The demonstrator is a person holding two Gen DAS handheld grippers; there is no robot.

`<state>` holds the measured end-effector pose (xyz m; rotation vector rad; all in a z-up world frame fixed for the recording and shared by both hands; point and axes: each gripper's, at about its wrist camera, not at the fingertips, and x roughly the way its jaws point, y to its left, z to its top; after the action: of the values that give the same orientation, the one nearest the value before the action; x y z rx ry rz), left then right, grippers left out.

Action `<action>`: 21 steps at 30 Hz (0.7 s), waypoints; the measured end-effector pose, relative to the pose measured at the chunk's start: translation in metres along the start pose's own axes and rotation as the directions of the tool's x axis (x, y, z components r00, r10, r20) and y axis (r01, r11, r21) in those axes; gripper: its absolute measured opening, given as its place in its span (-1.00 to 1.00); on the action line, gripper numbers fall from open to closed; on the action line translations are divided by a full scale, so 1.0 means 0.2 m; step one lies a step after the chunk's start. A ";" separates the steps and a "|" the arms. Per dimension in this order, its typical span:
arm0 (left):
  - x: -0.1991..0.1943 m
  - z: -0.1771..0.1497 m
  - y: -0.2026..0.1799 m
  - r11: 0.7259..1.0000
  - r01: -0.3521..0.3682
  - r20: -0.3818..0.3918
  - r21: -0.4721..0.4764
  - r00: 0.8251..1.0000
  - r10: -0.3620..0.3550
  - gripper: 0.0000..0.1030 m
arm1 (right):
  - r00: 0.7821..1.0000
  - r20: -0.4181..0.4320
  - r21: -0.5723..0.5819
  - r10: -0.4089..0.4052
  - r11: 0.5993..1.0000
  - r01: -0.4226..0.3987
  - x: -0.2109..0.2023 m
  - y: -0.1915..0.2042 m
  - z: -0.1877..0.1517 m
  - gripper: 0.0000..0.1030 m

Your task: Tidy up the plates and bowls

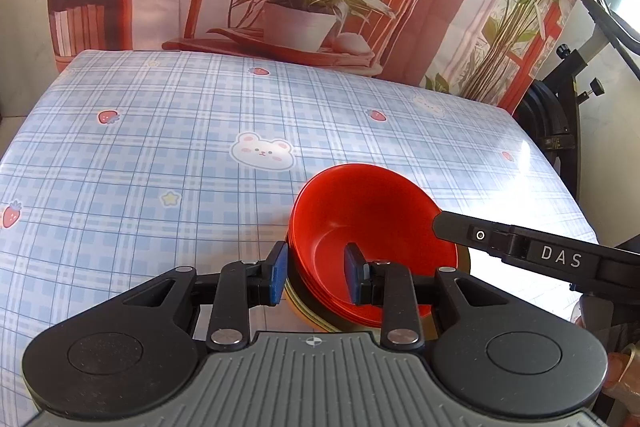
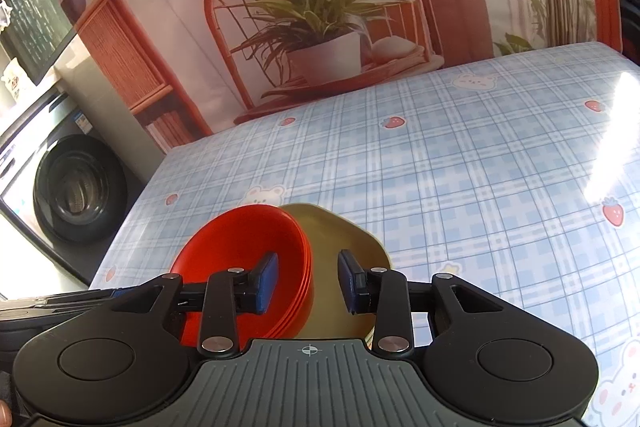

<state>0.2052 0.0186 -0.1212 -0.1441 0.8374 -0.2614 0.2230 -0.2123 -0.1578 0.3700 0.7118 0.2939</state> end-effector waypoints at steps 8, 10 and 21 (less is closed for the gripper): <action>-0.18 0.06 -0.04 0.999 -0.041 0.096 0.034 0.995 0.037 -0.36 | 0.997 0.078 -0.059 -0.023 0.998 0.028 -0.16 0.06 0.06 -0.08; -0.24 0.07 -0.06 0.998 -0.049 0.122 0.043 0.992 0.043 -0.28 | 0.995 0.097 -0.073 -0.027 0.997 0.034 -0.20 0.07 0.07 0.00; -0.62 0.11 -0.23 0.982 -0.136 0.322 0.133 0.943 0.087 0.32 | 0.973 0.229 -0.155 -0.037 0.985 0.074 -0.57 0.18 0.15 0.74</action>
<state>0.1343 0.0103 -0.0066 0.0076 0.5029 -0.1881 0.1569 -0.2316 -0.0556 0.2233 0.4700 0.2501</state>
